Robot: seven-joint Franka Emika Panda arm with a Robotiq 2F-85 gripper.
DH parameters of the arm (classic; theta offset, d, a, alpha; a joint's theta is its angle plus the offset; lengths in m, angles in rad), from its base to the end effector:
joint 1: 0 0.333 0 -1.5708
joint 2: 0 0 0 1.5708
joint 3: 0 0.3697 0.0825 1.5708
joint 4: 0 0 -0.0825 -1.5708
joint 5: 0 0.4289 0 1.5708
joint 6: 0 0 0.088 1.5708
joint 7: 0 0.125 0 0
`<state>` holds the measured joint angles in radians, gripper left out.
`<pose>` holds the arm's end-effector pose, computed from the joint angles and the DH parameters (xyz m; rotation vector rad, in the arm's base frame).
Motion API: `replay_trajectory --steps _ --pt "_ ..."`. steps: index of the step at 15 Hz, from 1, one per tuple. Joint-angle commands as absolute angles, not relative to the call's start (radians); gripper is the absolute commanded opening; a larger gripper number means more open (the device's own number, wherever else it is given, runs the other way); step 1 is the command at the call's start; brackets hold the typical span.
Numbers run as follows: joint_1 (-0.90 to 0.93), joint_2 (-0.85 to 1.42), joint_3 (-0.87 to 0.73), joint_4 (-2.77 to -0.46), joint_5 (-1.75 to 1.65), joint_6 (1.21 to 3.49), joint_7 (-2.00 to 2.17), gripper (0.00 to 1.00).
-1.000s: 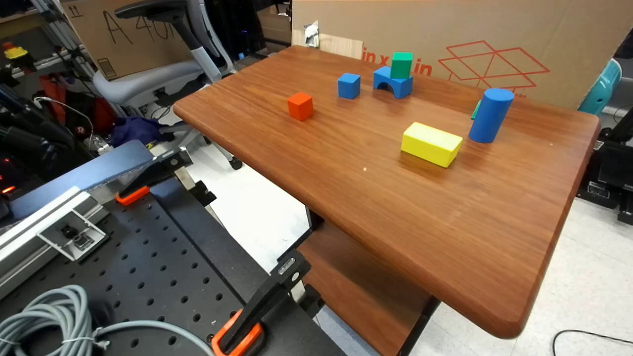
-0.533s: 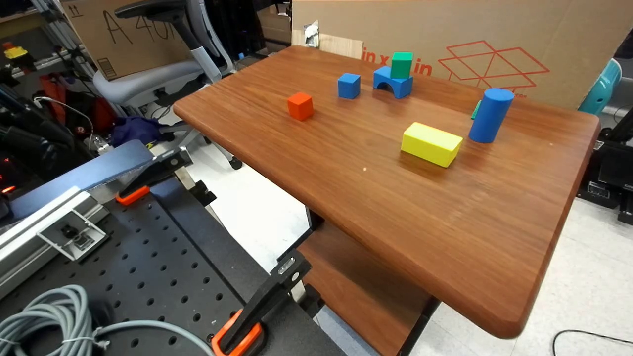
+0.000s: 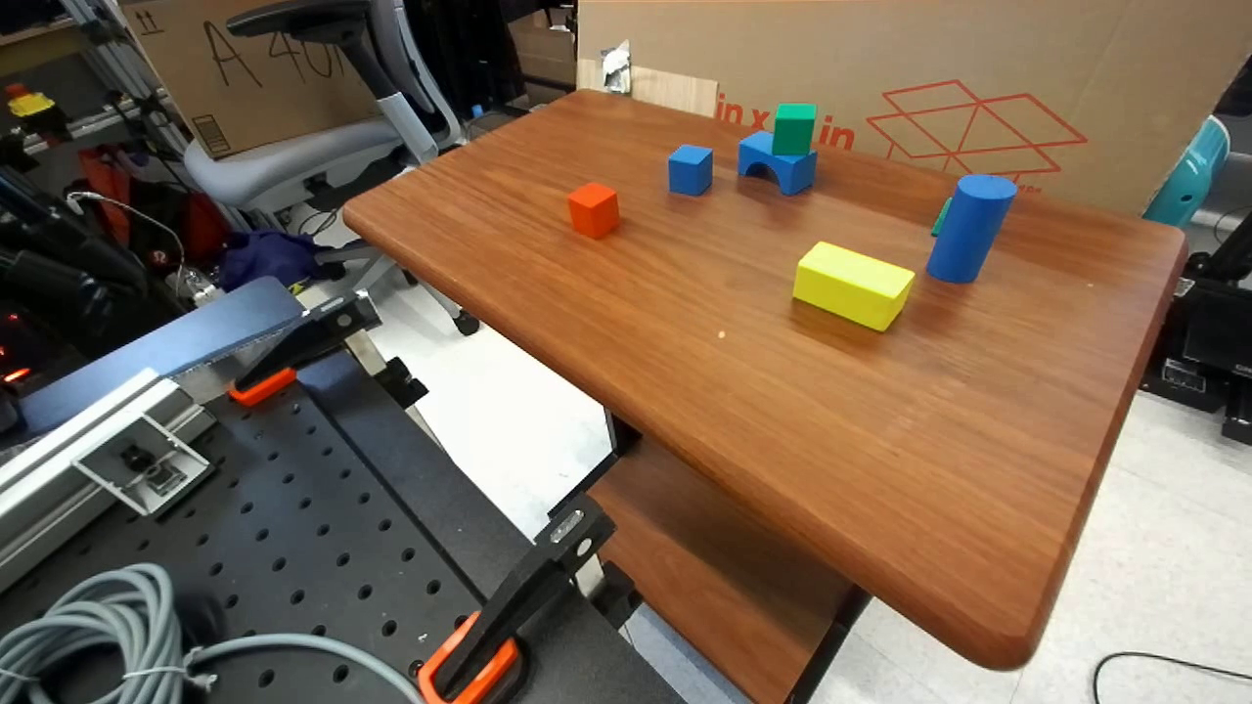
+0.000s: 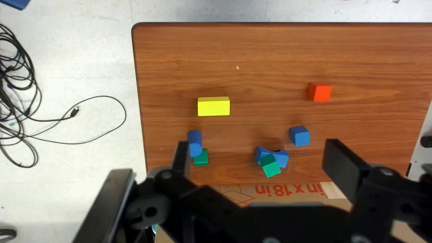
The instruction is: Move the yellow object slightly
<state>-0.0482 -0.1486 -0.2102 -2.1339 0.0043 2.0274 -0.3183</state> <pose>0.5274 -0.1428 0.4906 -3.1170 -0.0931 -0.0735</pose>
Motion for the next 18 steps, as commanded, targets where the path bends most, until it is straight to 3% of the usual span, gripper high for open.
replay_trajectory --steps 1,18 --pt "-0.078 0.016 -0.202 -1.997 0.063 2.016 -0.362 1.0" --pt "-0.148 0.45 -0.106 -1.761 0.033 2.066 -0.291 1.0"
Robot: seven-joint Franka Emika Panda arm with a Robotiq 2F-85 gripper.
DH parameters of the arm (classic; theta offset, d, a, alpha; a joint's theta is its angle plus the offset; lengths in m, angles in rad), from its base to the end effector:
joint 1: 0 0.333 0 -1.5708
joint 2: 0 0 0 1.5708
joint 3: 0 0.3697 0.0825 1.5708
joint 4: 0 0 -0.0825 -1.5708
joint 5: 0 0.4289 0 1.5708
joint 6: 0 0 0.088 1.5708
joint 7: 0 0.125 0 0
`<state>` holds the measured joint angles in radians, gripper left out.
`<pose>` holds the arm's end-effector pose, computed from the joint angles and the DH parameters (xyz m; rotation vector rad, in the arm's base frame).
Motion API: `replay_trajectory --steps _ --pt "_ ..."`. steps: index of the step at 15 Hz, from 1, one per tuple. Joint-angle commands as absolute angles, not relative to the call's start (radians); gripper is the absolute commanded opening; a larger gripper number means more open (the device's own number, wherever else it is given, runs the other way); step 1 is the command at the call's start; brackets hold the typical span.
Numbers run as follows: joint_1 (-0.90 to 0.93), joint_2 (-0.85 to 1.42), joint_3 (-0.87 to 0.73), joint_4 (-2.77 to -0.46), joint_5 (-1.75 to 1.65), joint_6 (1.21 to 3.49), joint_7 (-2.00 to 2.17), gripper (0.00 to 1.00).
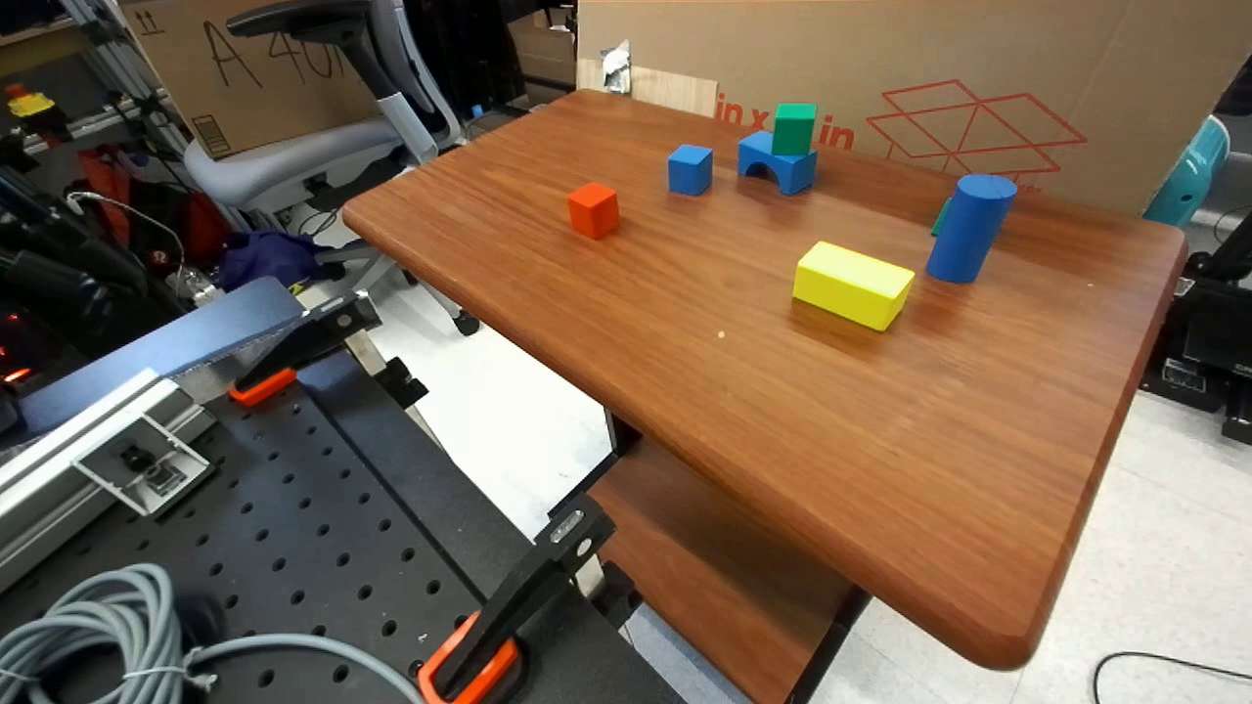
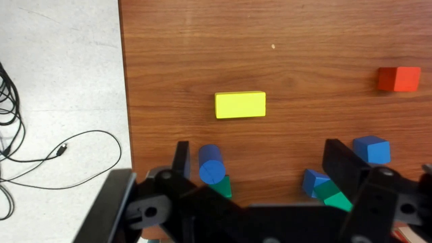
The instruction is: Move the yellow object slightly
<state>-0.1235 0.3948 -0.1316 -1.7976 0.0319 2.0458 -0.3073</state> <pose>0.6639 -0.1641 0.3253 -3.1161 -0.0654 0.2247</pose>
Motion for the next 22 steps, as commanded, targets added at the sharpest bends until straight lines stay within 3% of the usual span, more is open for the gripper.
replay_trajectory --steps 1,9,22 --pt "-0.149 0.463 -0.102 -1.761 0.033 2.085 -0.288 1.0" --pt "-0.142 0.546 -0.088 -1.779 0.015 2.224 -0.224 1.0" --pt "-0.127 0.644 -0.093 -1.772 -0.001 2.241 -0.147 1.0"
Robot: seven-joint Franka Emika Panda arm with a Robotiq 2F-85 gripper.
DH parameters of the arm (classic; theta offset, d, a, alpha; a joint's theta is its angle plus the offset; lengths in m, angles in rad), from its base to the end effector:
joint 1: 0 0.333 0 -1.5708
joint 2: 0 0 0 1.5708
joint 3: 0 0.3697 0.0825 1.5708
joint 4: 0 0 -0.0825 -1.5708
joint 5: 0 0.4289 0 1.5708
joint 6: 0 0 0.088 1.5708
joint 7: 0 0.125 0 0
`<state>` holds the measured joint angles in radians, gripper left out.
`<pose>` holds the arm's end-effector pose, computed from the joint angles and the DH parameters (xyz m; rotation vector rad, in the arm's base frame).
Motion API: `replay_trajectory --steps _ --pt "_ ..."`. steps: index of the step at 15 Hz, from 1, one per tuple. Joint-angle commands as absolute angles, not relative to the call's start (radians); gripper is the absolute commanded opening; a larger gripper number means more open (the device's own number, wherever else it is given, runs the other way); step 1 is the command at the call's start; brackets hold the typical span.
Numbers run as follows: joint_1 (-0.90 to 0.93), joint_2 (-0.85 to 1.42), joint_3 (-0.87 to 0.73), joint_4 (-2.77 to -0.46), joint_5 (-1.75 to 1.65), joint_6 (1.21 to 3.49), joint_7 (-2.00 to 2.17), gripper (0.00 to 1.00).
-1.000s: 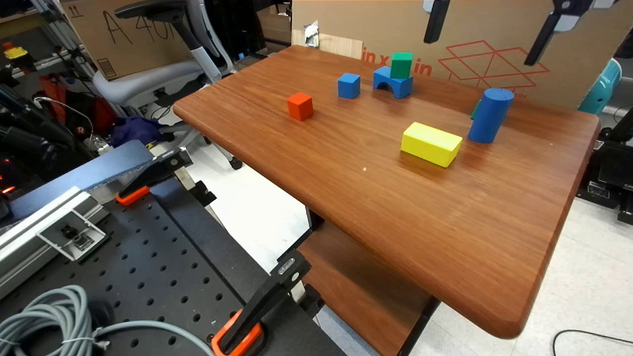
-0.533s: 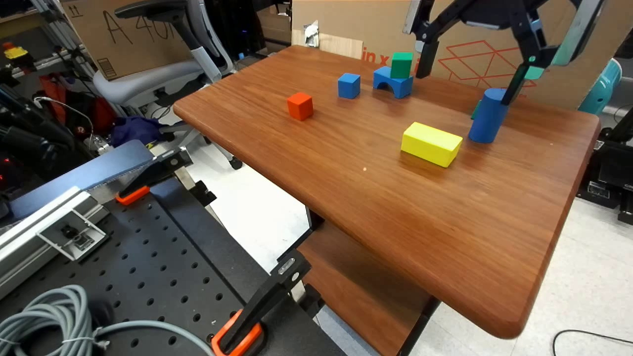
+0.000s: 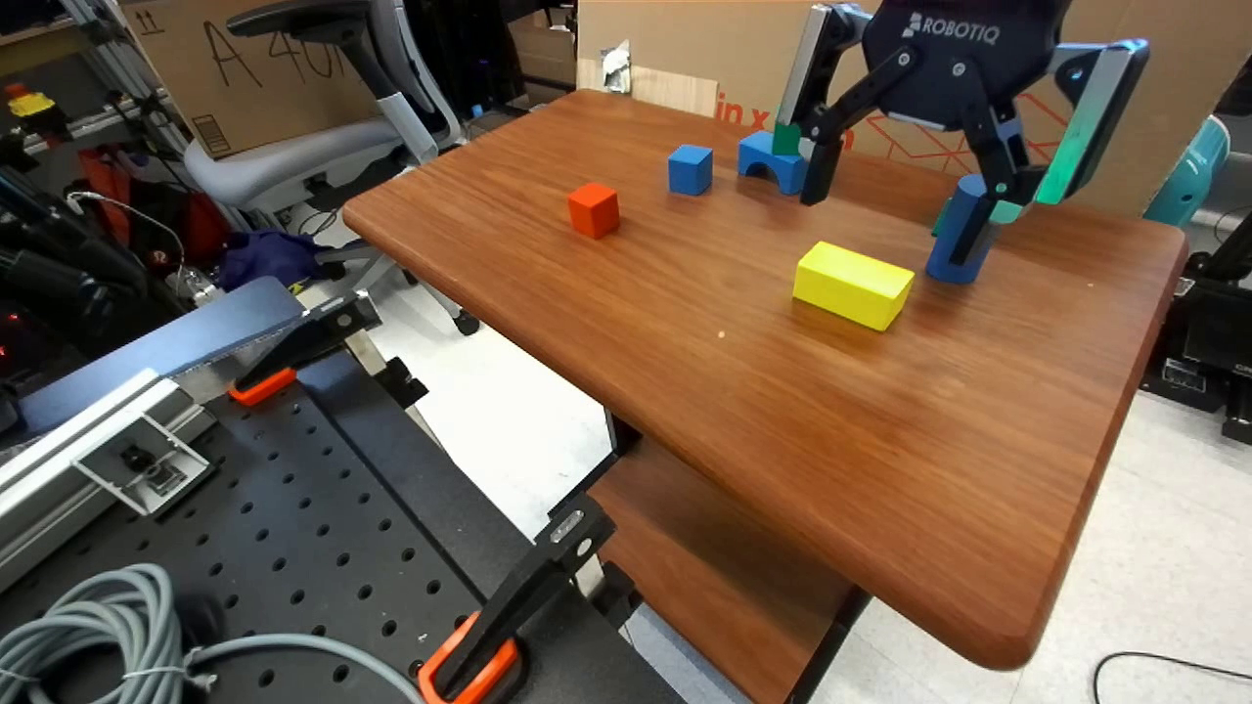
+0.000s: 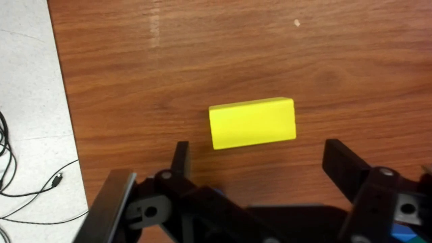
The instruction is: Move the yellow object slightly
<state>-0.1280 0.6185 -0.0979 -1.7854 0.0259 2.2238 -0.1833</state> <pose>0.6792 -0.1505 0.1875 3.1256 -0.0737 -0.2840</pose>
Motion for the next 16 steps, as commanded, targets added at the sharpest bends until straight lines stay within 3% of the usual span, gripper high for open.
replay_trajectory --steps 1,7,8,9,12,13,16 --pt "-0.125 0.65 -0.094 -1.771 -0.003 2.24 -0.139 1.0" --pt "-0.108 0.697 -0.104 -1.759 -0.029 2.237 -0.09 1.0" --pt "-0.105 0.701 -0.106 -1.758 -0.041 2.234 -0.083 0.75" --pt "-0.104 0.703 -0.105 -1.758 -0.05 2.235 -0.078 0.74" --pt "-0.103 0.697 -0.1 -1.759 -0.06 2.231 -0.072 0.49" --pt "-0.102 0.691 -0.098 -1.759 -0.061 2.231 -0.074 0.44" --pt "-0.108 0.663 -0.084 -1.776 -0.048 2.224 -0.092 0.44"
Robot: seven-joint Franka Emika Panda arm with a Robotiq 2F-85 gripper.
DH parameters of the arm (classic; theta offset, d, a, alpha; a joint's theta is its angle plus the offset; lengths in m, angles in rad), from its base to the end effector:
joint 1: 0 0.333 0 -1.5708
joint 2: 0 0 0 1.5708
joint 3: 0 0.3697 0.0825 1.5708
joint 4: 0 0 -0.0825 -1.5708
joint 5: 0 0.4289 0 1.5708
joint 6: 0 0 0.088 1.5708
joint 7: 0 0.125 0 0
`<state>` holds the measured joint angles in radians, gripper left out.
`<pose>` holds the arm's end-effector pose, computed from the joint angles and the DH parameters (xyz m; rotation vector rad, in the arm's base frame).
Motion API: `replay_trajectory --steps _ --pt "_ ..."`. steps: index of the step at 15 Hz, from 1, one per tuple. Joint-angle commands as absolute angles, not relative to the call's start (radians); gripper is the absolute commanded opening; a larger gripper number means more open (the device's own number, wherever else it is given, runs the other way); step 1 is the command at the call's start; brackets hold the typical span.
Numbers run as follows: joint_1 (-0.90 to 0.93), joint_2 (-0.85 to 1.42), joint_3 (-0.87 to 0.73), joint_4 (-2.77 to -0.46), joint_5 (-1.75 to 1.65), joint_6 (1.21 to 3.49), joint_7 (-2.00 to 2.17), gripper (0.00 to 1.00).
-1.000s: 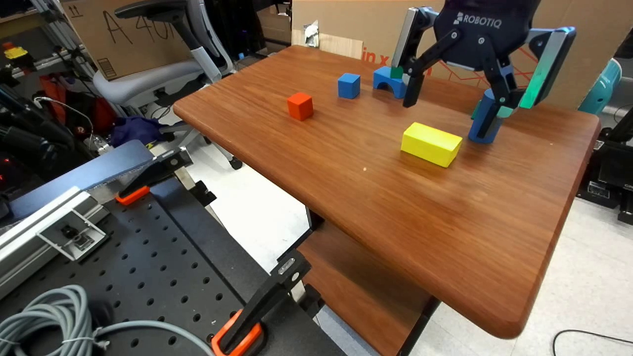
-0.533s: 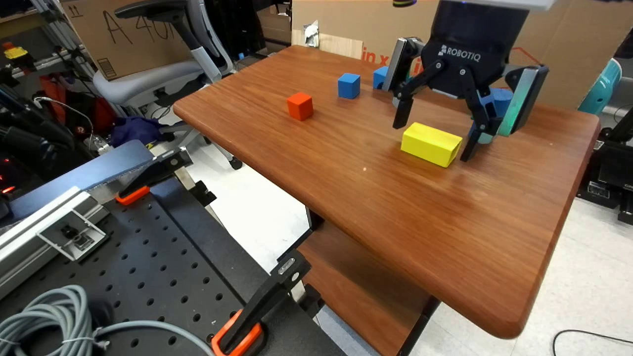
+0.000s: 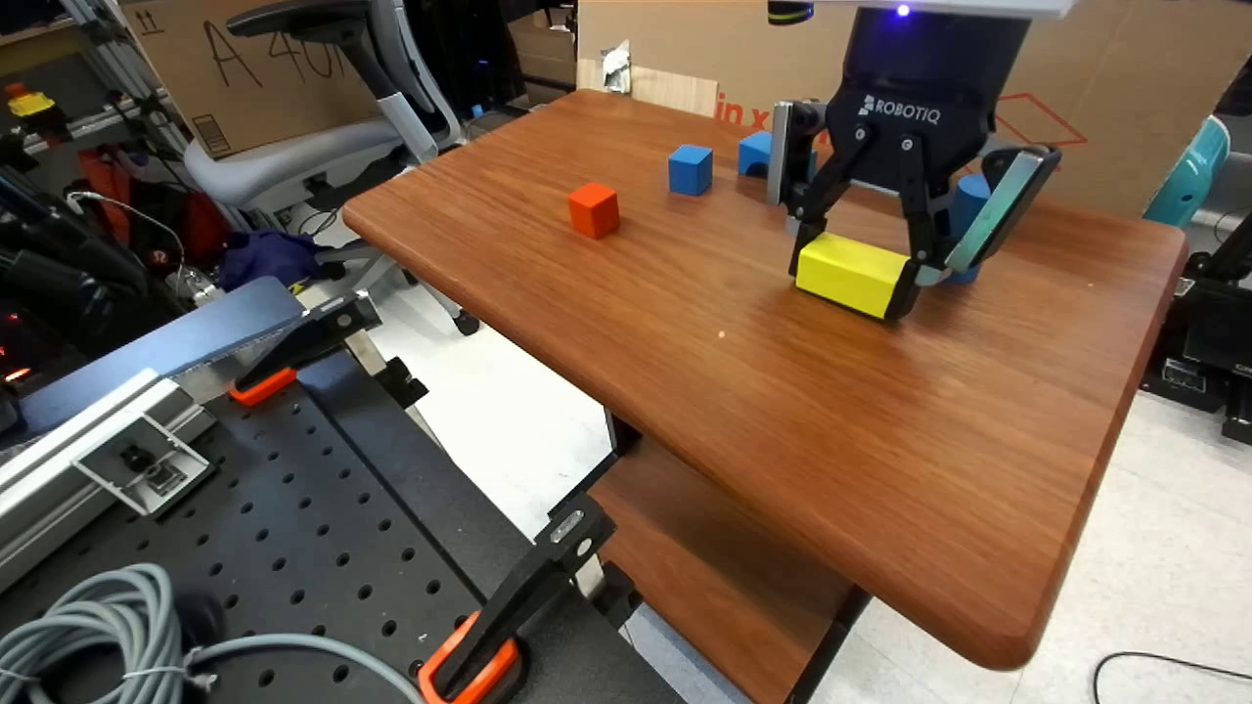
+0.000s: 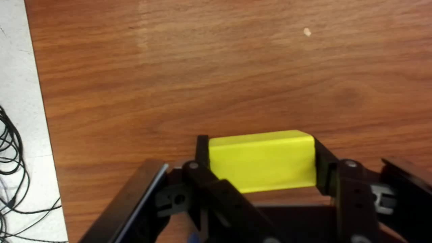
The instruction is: Move the yellow object slightly
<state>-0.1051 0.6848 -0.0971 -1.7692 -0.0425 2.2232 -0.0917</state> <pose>0.6776 -0.1371 0.1484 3.0582 -0.1010 -0.3685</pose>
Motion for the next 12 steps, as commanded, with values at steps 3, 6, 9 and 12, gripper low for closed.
replay_trajectory --steps 3,6,9,12 --pt "-0.119 0.625 -0.054 -1.809 -0.025 2.229 -0.129 0.44" --pt "-0.121 0.582 -0.021 -1.846 -0.007 2.233 -0.174 0.44" --pt "-0.105 0.514 0.013 -1.913 -0.001 2.254 -0.202 0.44" --pt "-0.085 0.482 0.03 -1.948 -0.002 2.255 -0.191 0.44"
